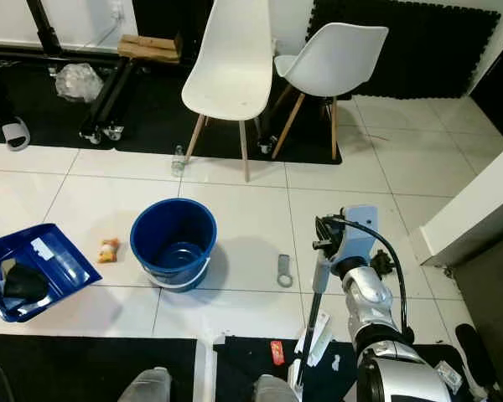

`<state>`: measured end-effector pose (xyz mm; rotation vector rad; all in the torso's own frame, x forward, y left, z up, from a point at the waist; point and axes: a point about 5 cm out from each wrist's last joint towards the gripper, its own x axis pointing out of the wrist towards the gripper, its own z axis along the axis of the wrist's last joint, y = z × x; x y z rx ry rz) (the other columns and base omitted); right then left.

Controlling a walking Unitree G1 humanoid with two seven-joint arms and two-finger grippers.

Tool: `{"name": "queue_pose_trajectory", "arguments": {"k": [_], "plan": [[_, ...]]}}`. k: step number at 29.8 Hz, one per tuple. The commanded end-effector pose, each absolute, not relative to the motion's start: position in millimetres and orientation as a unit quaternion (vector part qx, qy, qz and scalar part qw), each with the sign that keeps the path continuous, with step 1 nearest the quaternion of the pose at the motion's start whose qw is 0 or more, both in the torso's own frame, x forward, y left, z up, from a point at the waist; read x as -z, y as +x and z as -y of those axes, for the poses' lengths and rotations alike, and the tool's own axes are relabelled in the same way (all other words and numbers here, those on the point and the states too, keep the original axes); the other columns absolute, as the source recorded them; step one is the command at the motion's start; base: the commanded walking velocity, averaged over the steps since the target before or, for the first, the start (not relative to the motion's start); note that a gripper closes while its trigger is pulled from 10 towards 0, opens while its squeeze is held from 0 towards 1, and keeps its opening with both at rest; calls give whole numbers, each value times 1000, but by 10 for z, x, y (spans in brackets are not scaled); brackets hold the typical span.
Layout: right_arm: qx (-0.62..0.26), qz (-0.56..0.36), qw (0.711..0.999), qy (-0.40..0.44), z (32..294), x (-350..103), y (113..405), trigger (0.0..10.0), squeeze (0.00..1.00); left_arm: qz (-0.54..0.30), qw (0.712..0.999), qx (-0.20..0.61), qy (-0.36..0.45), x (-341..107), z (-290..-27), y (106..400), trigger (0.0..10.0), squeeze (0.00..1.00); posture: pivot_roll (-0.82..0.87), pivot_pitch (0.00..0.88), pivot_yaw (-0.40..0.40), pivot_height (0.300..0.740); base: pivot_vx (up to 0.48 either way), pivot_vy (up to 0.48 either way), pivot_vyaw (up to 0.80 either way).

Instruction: Sweep floor

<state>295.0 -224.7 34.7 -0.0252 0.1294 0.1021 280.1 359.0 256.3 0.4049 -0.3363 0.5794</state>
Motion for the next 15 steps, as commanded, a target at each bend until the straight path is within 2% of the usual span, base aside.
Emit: {"name": "queue_pose_trajectory", "arguments": {"k": [1, 15], "plan": [[-50, -77, 996, -23, 2293, -329, 2934, 10000, 0, 198, 913, -274, 229, -2808, -3573, 2772, 10000, 0, 196, 0, -68, 740, 0, 0, 0], [-51, -79, 995, -22, 2289, -319, 2928, 10000, 0, 245, 903, -255, 243, -3236, -3535, 2813, 10000, 0, 197, 0, -71, 740, 0, 0, 0]]}}
